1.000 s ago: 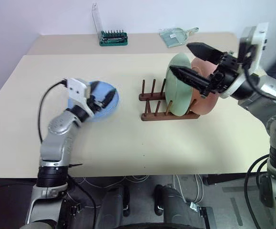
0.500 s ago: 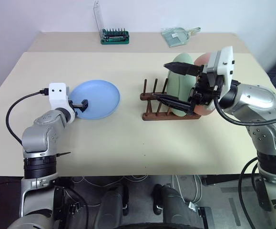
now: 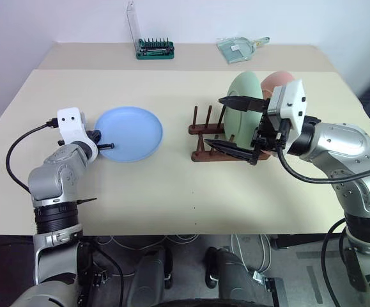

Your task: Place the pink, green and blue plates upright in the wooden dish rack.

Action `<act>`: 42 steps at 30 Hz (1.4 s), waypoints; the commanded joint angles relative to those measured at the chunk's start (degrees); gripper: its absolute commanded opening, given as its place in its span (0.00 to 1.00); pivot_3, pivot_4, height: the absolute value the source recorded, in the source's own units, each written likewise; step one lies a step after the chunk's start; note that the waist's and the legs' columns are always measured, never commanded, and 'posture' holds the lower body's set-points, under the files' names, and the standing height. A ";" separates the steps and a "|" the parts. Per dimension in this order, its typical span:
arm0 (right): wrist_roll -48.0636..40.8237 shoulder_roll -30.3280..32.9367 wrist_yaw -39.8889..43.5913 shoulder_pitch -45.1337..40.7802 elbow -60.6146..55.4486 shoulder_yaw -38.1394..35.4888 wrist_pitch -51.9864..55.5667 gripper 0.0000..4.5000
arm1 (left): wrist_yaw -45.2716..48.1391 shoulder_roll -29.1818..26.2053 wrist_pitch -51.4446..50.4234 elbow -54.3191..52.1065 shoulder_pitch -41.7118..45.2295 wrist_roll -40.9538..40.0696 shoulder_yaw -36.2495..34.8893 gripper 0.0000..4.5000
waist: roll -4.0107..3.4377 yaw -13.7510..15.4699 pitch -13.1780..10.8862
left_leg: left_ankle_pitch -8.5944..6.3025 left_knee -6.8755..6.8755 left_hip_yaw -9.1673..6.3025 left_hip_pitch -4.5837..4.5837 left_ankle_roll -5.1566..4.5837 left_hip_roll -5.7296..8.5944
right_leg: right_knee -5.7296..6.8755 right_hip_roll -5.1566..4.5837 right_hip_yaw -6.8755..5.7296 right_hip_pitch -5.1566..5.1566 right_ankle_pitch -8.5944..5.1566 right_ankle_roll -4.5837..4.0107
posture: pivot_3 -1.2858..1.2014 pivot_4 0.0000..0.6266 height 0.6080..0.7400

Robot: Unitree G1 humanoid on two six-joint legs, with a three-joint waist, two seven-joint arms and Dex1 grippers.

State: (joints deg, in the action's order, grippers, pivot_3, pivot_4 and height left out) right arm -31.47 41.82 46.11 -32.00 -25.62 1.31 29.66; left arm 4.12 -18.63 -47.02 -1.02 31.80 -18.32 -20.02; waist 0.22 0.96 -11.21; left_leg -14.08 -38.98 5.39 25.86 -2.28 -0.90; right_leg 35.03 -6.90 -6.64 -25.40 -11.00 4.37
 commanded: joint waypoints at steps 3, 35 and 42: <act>12.24 -0.60 -1.10 -3.53 3.11 5.38 -7.51 1.00 | -3.62 2.91 13.15 -10.69 7.80 1.30 0.86 0.01 | 0.16 -0.14 -0.09 | 0.01 -0.01 0.01 0.05 0.02 0.00 | -0.01 -0.04 0.01 -0.03 0.02 -0.06 | 0.52 0.24 1.00; 43.63 -15.81 -8.35 -12.98 19.00 17.42 -35.10 0.01 | -7.20 9.38 -3.70 -32.07 13.47 -1.12 8.80 0.00 | 0.16 -0.38 -0.10 | 0.27 -0.02 0.06 -0.06 0.02 -0.02 | 0.14 0.20 0.01 0.03 0.08 0.18 | 0.52 0.24 1.00; 44.82 -15.91 -8.58 -12.64 18.91 17.25 -35.48 0.00 | -6.75 11.56 -2.53 -31.38 13.33 -4.78 5.87 0.21 | 0.16 -0.33 -0.10 | 0.28 -0.03 0.04 -0.07 0.05 -0.01 | 0.13 0.20 0.01 0.05 0.08 0.18 | 0.52 0.24 1.00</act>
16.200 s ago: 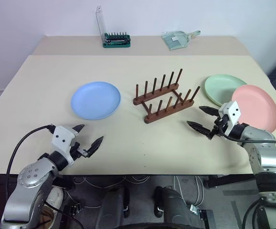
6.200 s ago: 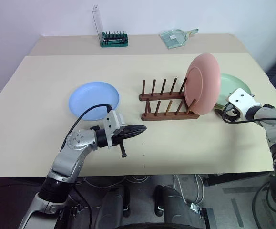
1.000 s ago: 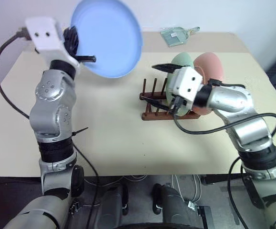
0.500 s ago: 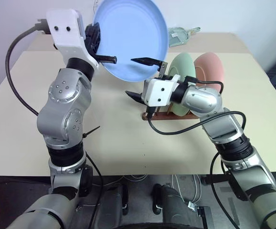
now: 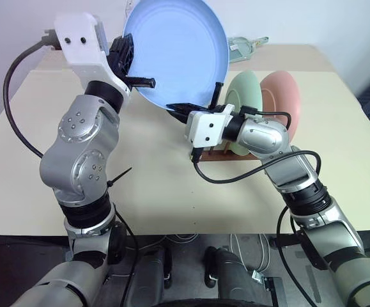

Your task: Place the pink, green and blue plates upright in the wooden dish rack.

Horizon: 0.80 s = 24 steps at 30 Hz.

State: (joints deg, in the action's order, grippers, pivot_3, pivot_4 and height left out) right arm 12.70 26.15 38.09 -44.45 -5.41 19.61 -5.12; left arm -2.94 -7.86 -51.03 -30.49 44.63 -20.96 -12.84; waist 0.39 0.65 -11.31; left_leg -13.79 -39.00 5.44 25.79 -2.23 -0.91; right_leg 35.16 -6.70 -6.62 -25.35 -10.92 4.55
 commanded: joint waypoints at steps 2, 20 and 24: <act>0.99 -0.20 -0.49 -0.12 -1.38 -1.10 -0.82 0.00 | -0.49 2.09 2.33 -1.72 1.27 -3.73 -3.14 0.42 | 0.00 -0.01 0.00 | 0.01 0.00 0.00 0.00 0.01 0.00 | 0.00 0.00 0.00 0.01 0.00 0.00 | 0.52 0.24 1.00; -24.47 -8.82 2.22 -2.37 -11.73 -11.93 15.47 0.00 | 6.70 -16.75 16.98 9.96 -12.17 -2.55 -14.68 0.99 | 0.01 -0.45 0.00 | 0.07 0.02 0.03 -0.18 0.12 -0.02 | 0.12 0.04 0.02 0.09 0.01 -0.01 | 0.52 0.24 1.00; -43.42 -10.11 1.10 -2.67 -18.10 -18.62 31.10 0.00 | 16.13 -21.43 18.87 9.85 -23.50 -1.78 -9.28 0.99 | 0.01 -0.19 0.01 | -0.03 0.03 0.01 -0.18 0.03 -0.04 | 0.08 0.03 0.02 0.07 0.00 -0.04 | 0.52 0.24 1.00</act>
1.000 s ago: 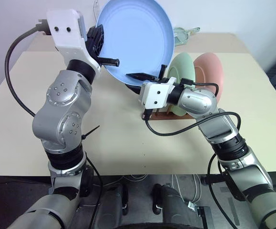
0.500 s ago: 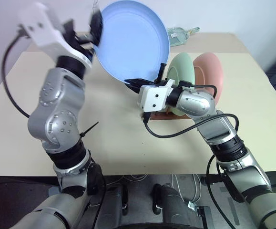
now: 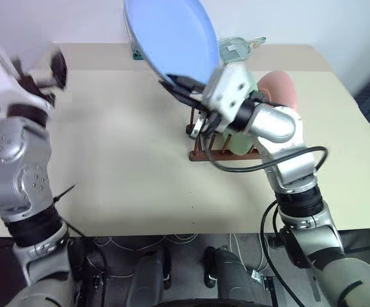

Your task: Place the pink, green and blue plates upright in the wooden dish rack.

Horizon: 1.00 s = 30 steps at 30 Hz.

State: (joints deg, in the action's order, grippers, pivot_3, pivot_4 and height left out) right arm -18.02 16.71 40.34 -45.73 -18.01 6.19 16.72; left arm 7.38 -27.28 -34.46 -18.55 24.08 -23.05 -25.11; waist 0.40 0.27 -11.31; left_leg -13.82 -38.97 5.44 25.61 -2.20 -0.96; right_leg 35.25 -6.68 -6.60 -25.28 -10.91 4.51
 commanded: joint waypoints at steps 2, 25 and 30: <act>-23.70 -1.16 -4.03 -0.91 -7.56 -8.61 17.90 0.00 | 11.18 -3.57 5.62 -3.88 -8.16 1.27 6.67 0.99 | 0.03 0.27 0.02 | -0.12 0.00 -0.03 0.03 0.12 -0.01 | -0.08 -0.03 -0.01 -0.04 -0.07 -0.24 | 0.52 0.24 1.00; -59.26 -6.85 -42.15 7.73 -6.22 -18.15 32.01 0.00 | 29.66 -5.13 13.24 -8.02 -23.60 0.73 20.49 0.99 | 0.01 -0.06 0.05 | 0.18 0.88 0.65 0.15 0.22 -0.21 | -0.12 -0.04 0.21 -0.91 0.21 -0.41 | 0.52 0.24 1.00; -61.44 -6.92 -45.23 8.29 -5.48 -17.93 31.04 0.00 | 29.66 -4.65 13.14 -8.43 -23.28 0.13 20.52 0.99 | 0.01 -0.04 0.05 | 0.19 0.88 0.65 0.16 0.21 -0.22 | -0.12 0.00 0.21 -0.90 0.21 -0.40 | 0.52 0.24 1.00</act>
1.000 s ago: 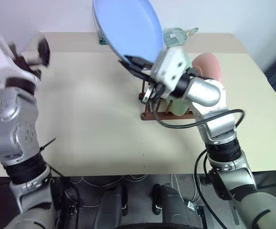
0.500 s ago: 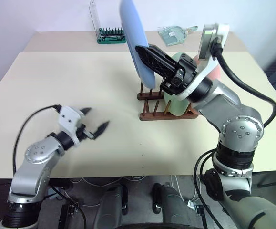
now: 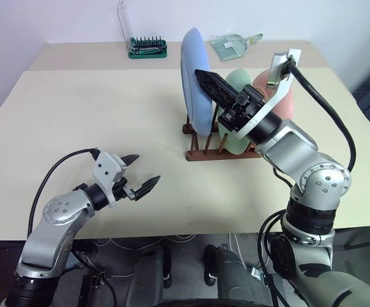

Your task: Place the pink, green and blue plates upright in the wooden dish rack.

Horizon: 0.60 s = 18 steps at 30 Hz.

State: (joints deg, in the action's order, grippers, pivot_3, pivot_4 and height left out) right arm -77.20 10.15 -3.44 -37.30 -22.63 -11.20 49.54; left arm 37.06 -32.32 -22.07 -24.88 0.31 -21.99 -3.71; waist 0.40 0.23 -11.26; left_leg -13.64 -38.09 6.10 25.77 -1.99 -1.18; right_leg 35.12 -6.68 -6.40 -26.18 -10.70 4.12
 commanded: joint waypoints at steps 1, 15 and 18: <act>-2.55 -0.37 -1.89 -0.06 -0.80 -0.50 -1.97 0.00 | 0.01 0.48 0.77 -2.21 0.49 -1.07 -0.91 0.99 | 0.00 0.00 0.00 | 0.00 0.00 0.00 0.00 0.00 0.00 | 0.00 0.00 0.00 0.00 0.00 0.00 | 0.52 0.24 1.00; -4.34 -0.04 -6.49 1.11 0.54 0.38 -3.81 0.22 | -0.25 0.93 0.66 -3.09 0.51 -1.09 -0.56 1.00 | 0.00 -0.01 0.00 | 0.01 -0.01 0.01 -0.01 -0.01 -0.04 | 0.00 0.06 0.00 0.01 0.00 0.01 | 0.52 0.24 1.00; -4.19 0.16 -6.64 1.08 0.60 0.54 -3.92 0.53 | -0.29 0.98 0.66 -3.12 0.61 -1.11 -0.53 1.00 | 0.00 -0.01 0.00 | 0.01 -0.01 0.01 -0.01 -0.01 -0.05 | 0.00 0.06 0.00 0.01 0.00 0.01 | 0.52 0.24 1.00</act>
State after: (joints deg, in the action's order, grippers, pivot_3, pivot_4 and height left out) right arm -80.16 10.18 -10.07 -36.01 -21.01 -10.55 46.73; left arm 36.98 -31.43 -22.07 -25.78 0.44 -22.74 -3.69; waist 0.41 0.23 -11.25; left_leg -13.63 -38.10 6.11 25.76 -2.00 -1.23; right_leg 35.13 -6.61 -6.39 -26.17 -10.70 4.12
